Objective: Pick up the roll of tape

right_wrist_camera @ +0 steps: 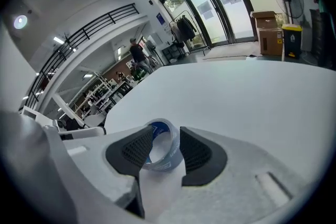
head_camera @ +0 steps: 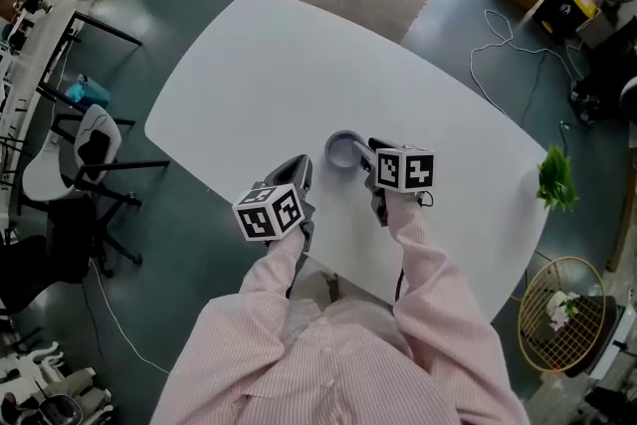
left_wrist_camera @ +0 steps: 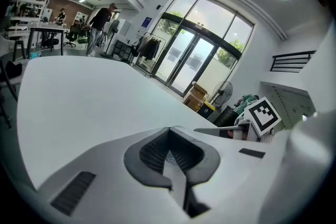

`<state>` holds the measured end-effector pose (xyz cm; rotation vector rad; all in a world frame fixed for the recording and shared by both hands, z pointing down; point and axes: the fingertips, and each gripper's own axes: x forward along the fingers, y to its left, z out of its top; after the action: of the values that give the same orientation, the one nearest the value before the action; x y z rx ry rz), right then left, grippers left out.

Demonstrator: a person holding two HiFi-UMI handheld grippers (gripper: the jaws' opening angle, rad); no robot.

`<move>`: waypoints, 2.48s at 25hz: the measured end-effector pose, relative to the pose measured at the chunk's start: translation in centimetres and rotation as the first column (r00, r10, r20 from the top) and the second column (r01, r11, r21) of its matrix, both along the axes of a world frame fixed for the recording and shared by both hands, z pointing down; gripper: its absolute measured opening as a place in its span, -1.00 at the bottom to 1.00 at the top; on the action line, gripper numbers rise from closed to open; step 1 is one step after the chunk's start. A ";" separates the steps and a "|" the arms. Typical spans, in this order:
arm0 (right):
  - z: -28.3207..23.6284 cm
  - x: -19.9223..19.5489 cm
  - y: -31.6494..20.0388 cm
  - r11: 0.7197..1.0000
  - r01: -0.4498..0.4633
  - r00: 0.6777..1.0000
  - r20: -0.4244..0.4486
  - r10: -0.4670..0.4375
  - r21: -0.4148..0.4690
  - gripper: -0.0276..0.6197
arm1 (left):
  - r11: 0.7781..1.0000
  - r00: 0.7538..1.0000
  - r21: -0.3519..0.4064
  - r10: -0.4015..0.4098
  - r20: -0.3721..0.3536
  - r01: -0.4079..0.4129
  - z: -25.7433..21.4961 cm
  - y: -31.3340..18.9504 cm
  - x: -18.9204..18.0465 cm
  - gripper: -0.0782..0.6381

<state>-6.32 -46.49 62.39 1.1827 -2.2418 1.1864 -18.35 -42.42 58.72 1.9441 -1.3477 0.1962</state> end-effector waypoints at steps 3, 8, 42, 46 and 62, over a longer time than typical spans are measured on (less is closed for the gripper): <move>1.5 -0.4 -0.2 0.999 0.025 0.998 -0.048 -0.027 -0.040 -0.45 | 0.999 1.000 -0.032 0.002 -0.006 -0.002 1.3 -0.3 0.0 -0.78; 3.4 -1.1 -0.6 0.994 0.047 0.990 -0.127 -0.060 -0.102 -0.45 | 0.998 1.000 -0.067 -0.005 -0.019 0.004 2.6 -0.7 -0.4 -0.78; -4.1 -0.1 -1.7 0.991 -0.002 0.980 -0.195 0.028 0.132 -0.67 | 0.997 0.998 0.070 0.039 -0.052 -0.036 -3.2 -1.4 -1.0 -0.78; -7.5 0.3 -1.4 0.972 -0.062 0.990 -0.113 0.090 0.228 -0.68 | 0.990 0.997 0.136 0.055 -0.052 -0.047 -5.8 -1.5 -0.7 -0.78; -19.1 3.5 0.7 0.832 -0.178 0.984 0.071 0.165 0.525 -0.68 | 0.922 0.992 0.375 0.119 -0.037 -0.097 -15.9 -1.6 1.1 -0.78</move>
<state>-2.81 -45.76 43.33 1.6048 -2.6195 0.6356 -17.20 -44.03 42.82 2.3230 -1.3109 -0.0724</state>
